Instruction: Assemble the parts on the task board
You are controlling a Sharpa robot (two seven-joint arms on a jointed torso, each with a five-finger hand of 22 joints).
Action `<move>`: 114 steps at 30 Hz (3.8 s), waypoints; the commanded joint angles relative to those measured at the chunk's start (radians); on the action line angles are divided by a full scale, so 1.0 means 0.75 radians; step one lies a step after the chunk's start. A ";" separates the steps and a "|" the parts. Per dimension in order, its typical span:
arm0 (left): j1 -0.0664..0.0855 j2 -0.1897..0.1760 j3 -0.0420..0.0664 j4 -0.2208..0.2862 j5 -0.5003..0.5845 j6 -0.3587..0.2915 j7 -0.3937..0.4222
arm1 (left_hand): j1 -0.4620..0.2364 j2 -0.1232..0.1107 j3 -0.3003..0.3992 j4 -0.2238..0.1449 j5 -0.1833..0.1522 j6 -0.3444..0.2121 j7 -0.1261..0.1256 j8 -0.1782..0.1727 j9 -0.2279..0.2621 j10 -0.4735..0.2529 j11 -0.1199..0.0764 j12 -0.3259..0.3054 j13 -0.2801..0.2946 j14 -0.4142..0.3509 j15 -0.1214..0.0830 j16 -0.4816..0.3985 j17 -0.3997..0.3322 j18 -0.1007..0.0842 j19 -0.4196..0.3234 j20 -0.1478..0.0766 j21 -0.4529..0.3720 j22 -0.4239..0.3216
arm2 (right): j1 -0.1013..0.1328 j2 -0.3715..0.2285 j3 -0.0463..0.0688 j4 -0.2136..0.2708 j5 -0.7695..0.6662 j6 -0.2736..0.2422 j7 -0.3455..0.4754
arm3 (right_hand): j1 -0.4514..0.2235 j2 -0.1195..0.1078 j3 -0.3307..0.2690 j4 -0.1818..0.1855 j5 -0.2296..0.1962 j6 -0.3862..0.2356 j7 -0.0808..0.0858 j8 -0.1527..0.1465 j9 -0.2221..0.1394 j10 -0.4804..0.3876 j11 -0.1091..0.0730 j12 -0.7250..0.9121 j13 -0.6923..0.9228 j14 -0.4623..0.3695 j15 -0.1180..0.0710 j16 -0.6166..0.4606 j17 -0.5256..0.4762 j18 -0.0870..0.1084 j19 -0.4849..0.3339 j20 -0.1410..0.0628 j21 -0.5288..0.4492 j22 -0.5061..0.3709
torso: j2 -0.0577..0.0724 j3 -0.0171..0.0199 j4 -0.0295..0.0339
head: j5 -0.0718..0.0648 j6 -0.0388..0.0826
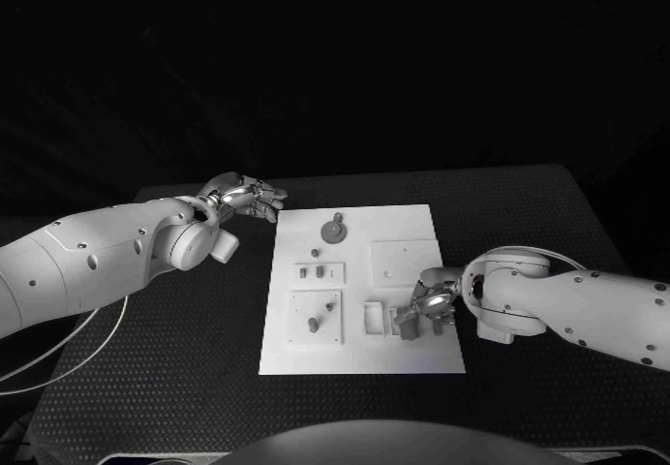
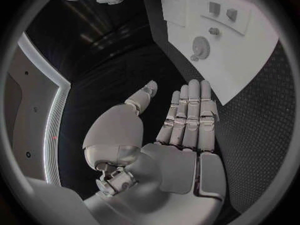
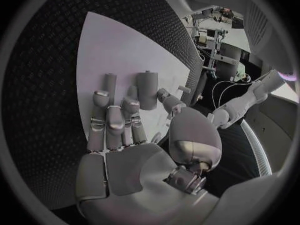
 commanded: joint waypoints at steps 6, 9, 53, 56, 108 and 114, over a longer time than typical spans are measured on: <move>0.001 -0.001 0.001 0.003 0.007 0.012 0.014 | -0.011 -0.001 0.000 0.009 -0.001 -0.007 -0.001 0.000 -0.001 -0.008 0.002 -0.007 0.002 0.009 -0.001 -0.008 0.002 0.007 0.006 0.000 -0.007 -0.002 | -0.011 -0.021 -0.009 0.022 -0.036 -0.049 -0.007 | 0.002 0.136 0.036 -0.154 -0.001 0.043 -0.006 -0.023 -0.002 0.012 -0.011 0.011 -0.002 0.035 -0.008 -0.014 0.029 0.008 0.005 0.006 0.008 0.023 | 0.000 0.0007 -0.0015 | 0.005 0.000; 0.001 0.000 0.001 0.004 0.007 0.014 0.014 | -0.011 -0.001 0.000 0.009 -0.001 -0.007 -0.001 0.000 -0.002 -0.008 0.002 -0.007 0.002 0.009 -0.001 -0.008 0.003 0.007 0.006 0.000 -0.007 -0.002 | 0.001 -0.040 -0.008 0.045 -0.022 -0.057 -0.006 | -0.010 0.150 0.044 -0.178 0.000 0.053 -0.009 -0.023 -0.001 0.018 -0.013 0.011 -0.004 0.041 -0.010 -0.017 0.035 0.008 0.009 0.007 0.008 0.022 | 0.000 -0.0002 -0.0019 | 0.007 0.002; 0.002 0.008 0.001 0.005 0.008 0.020 0.007 | -0.011 -0.002 -0.001 0.009 -0.001 -0.008 -0.001 0.000 -0.003 -0.009 0.003 -0.008 0.002 0.008 0.000 -0.011 0.005 0.007 0.005 0.001 -0.007 -0.002 | 0.106 0.130 -0.057 -0.006 0.239 -0.097 -0.043 | -0.116 0.152 0.065 -0.155 -0.001 0.091 -0.019 -0.030 0.000 0.034 -0.023 0.011 -0.005 0.047 -0.016 -0.028 0.052 0.008 0.010 0.009 0.000 0.021 | 0.002 -0.0009 -0.0022 | 0.013 -0.007; 0.002 0.010 0.001 0.005 0.008 0.022 0.007 | -0.011 -0.002 -0.001 0.009 -0.001 -0.008 -0.001 0.000 -0.003 -0.009 0.003 -0.008 0.002 0.008 0.000 -0.011 0.005 0.007 0.005 0.001 -0.007 -0.002 | 0.102 0.141 -0.058 -0.014 0.236 -0.098 -0.042 | -0.117 0.152 0.065 -0.155 -0.001 0.091 -0.019 -0.030 0.000 0.034 -0.023 0.010 -0.005 0.047 -0.016 -0.028 0.052 0.008 0.010 0.009 0.000 0.021 | 0.002 -0.0004 -0.0009 | 0.014 -0.009; 0.002 0.003 0.001 0.004 0.008 0.026 0.000 | -0.012 -0.002 -0.001 0.010 -0.001 -0.008 -0.001 0.001 -0.004 -0.009 0.003 -0.008 0.003 0.009 0.000 -0.013 0.008 0.007 0.005 0.001 -0.007 -0.003 | 0.052 0.168 -0.061 -0.049 0.228 -0.099 -0.038 | -0.240 -0.079 0.110 -0.034 -0.001 0.067 -0.010 -0.065 0.000 0.013 -0.014 -0.002 -0.004 0.000 -0.013 -0.047 0.016 0.008 0.003 0.004 -0.013 0.020 | 0.002 0.0006 -0.0024 | 0.030 -0.032; 0.002 0.002 0.001 0.004 0.008 0.025 -0.001 | -0.013 -0.002 -0.002 0.011 -0.001 -0.008 -0.001 0.001 -0.004 -0.009 0.003 -0.009 0.003 0.009 0.000 -0.013 0.008 0.007 0.005 0.001 -0.007 -0.003 | 0.052 0.166 -0.061 -0.049 0.228 -0.102 -0.038 | -0.236 -0.110 0.125 -0.016 -0.002 0.064 -0.008 -0.068 0.003 0.009 -0.013 -0.003 -0.003 -0.004 -0.012 -0.048 0.015 0.008 0.003 0.004 -0.013 0.021 | 0.002 0.0005 -0.0022 | 0.033 -0.032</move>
